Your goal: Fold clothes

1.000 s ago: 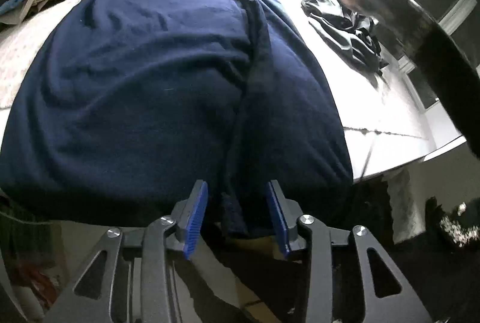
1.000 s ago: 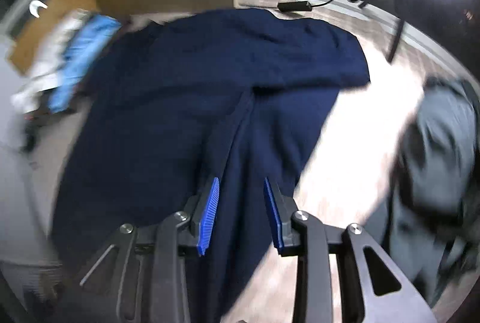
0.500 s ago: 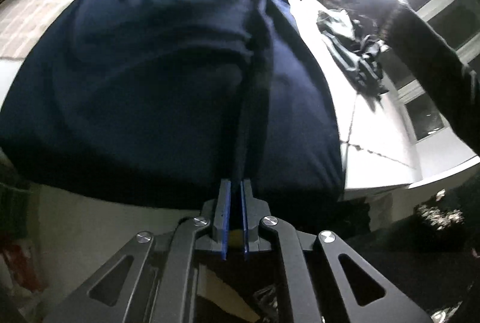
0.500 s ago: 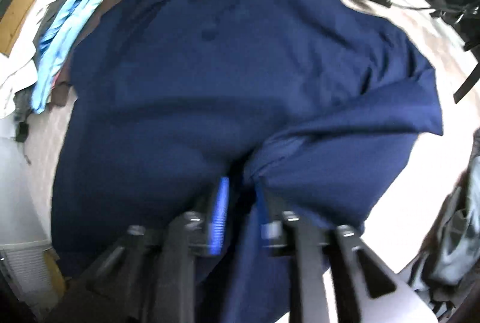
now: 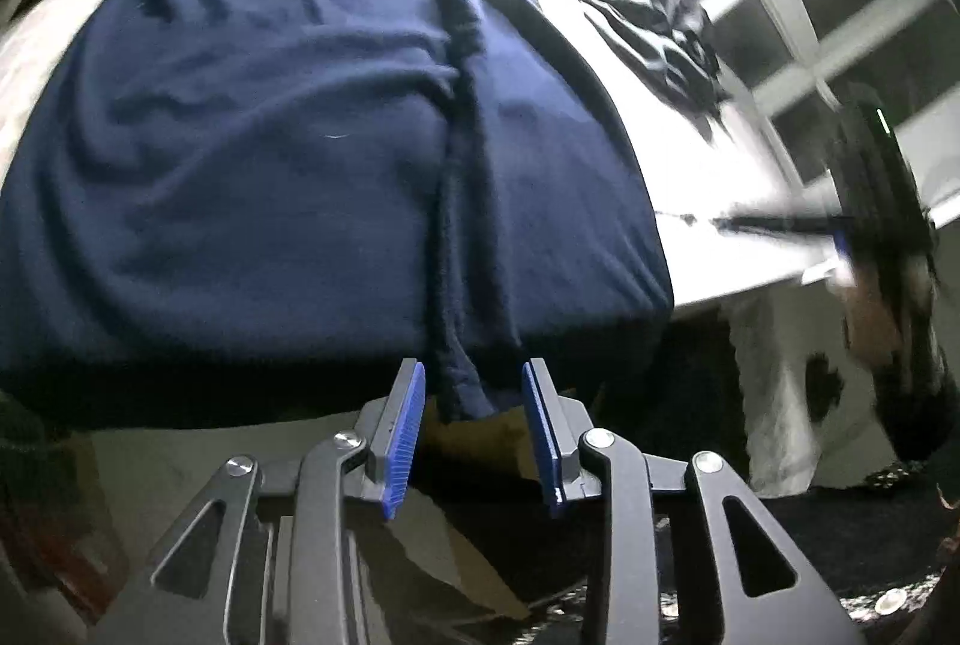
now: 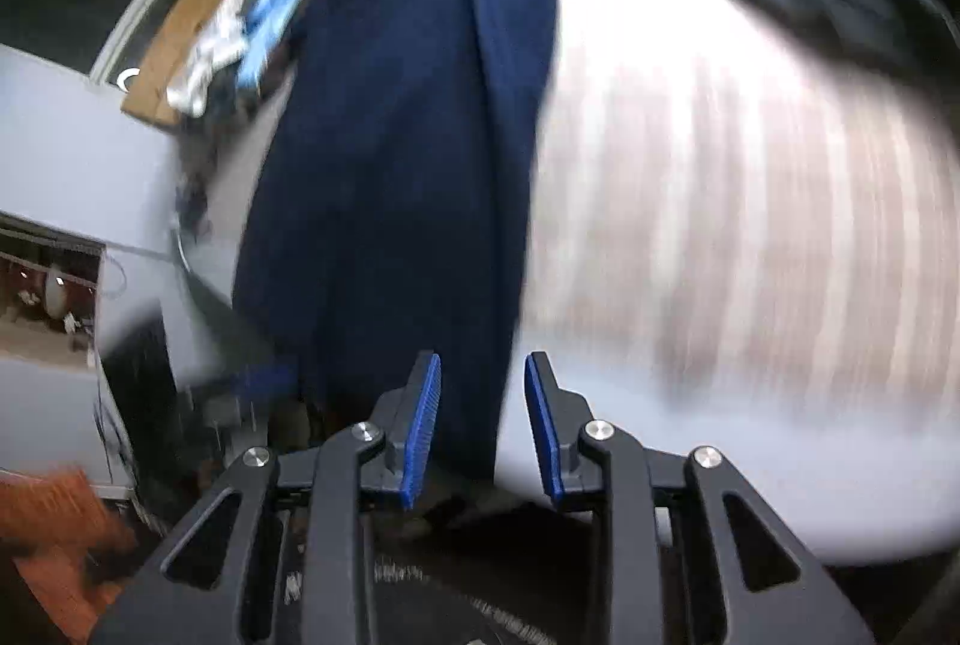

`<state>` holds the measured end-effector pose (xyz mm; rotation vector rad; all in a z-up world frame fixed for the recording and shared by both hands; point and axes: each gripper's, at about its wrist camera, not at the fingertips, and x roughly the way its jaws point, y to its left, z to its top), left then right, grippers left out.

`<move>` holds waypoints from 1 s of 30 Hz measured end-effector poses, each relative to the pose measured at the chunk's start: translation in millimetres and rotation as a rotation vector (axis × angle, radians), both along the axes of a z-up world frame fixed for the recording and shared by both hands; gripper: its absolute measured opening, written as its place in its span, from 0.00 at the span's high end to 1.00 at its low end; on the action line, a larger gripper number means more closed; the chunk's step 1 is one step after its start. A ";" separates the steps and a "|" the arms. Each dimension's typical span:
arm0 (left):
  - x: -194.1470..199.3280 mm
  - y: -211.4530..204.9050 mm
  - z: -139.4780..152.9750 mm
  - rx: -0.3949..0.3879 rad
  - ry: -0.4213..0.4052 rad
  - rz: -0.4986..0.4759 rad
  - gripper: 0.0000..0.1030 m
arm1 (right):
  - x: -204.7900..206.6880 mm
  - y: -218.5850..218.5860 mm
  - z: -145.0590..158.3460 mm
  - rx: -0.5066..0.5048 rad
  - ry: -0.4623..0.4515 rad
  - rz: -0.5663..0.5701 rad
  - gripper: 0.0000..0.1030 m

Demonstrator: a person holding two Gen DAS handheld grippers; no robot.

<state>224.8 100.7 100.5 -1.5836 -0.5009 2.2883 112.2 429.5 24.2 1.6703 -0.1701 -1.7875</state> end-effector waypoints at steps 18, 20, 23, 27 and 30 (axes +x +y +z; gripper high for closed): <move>-6.8 -4.8 0.6 0.107 0.068 -0.069 0.96 | 70.0 -21.5 -88.0 -0.034 0.021 -0.017 0.92; 2.0 -6.3 8.8 0.114 0.084 -0.062 0.96 | 73.4 -17.7 -84.8 -0.065 0.010 -0.022 0.97; 15.3 -8.4 21.0 0.124 0.108 -0.052 0.96 | 76.9 -2.5 -62.6 -0.125 0.009 -0.039 0.97; 24.7 -9.8 19.6 0.119 0.089 -0.038 0.95 | 83.6 1.5 -42.0 -0.081 0.080 0.030 0.97; 13.0 -14.1 -9.0 0.053 -0.031 -0.010 0.94 | 83.4 -9.7 -55.2 0.051 0.021 0.089 0.95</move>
